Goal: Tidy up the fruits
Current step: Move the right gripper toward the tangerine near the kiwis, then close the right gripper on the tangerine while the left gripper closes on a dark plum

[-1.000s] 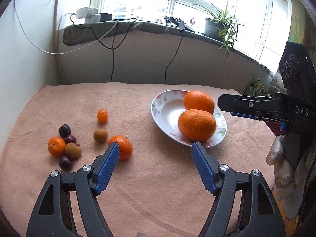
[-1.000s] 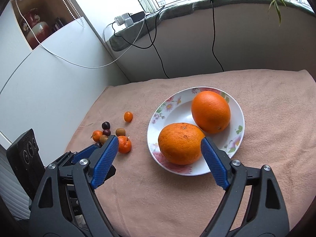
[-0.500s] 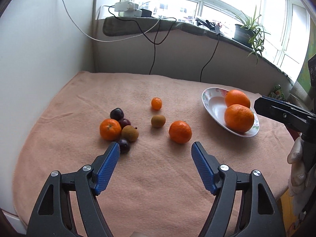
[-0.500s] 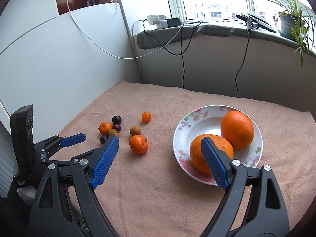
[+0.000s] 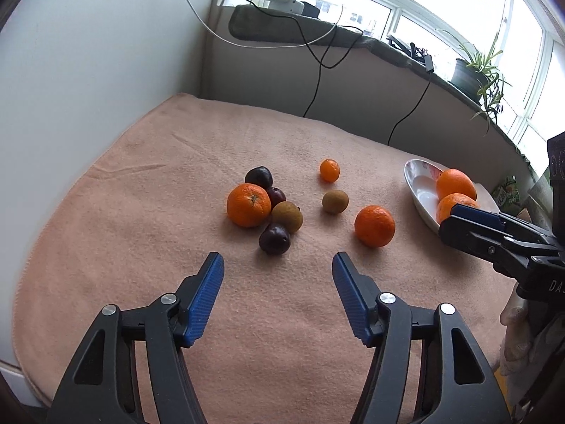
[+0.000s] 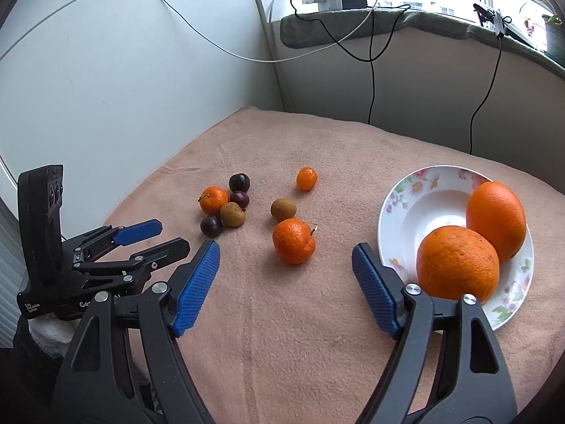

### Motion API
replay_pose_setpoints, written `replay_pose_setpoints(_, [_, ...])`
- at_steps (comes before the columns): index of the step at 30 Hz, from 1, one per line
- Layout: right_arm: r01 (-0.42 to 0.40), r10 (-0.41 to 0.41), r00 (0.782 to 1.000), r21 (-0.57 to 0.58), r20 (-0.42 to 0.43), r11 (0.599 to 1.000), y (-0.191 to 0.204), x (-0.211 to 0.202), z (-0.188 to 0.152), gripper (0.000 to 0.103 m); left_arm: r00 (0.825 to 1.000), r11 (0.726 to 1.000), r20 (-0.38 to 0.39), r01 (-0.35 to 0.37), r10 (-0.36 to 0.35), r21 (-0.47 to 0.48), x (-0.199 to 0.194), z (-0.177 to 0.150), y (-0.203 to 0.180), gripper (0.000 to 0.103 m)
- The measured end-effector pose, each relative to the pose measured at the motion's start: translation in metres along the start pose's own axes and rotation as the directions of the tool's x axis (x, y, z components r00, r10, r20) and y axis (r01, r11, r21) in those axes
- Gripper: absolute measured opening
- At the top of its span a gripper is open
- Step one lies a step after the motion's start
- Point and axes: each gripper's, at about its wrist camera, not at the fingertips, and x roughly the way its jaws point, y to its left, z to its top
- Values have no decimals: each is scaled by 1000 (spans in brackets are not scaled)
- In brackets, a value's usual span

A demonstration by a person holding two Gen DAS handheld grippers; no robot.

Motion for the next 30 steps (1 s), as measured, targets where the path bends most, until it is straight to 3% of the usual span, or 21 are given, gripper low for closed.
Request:
replay_pose_setpoints(2, [-2,2,1000,7,-13,1000,-1,7,1,78,1000,1000,-14,0,0,-7,5,-1,2,54])
replay_pose_setpoints(6, [-10,11,999,13,-49,1000,-3,22,2,60,999,1000,-37,22,-23,-20,15,-1,4,44])
replay_pose_setpoints(13, [4,-5,997,-12,-81,1000,2,41,5,57,997,999,-66,37,-40,-40,24,0,8,38])
replay_pose_setpoints(24, [41,-46,993,-49,-109,998,5,62,7,55,996,999,-79,35,-37,-35,36,7,7,35])
replay_pose_setpoints(30, [58,-67,991,-80,-120,995,10,70,10,48,996,999,-82,29,-32,-36,41,9,8,32])
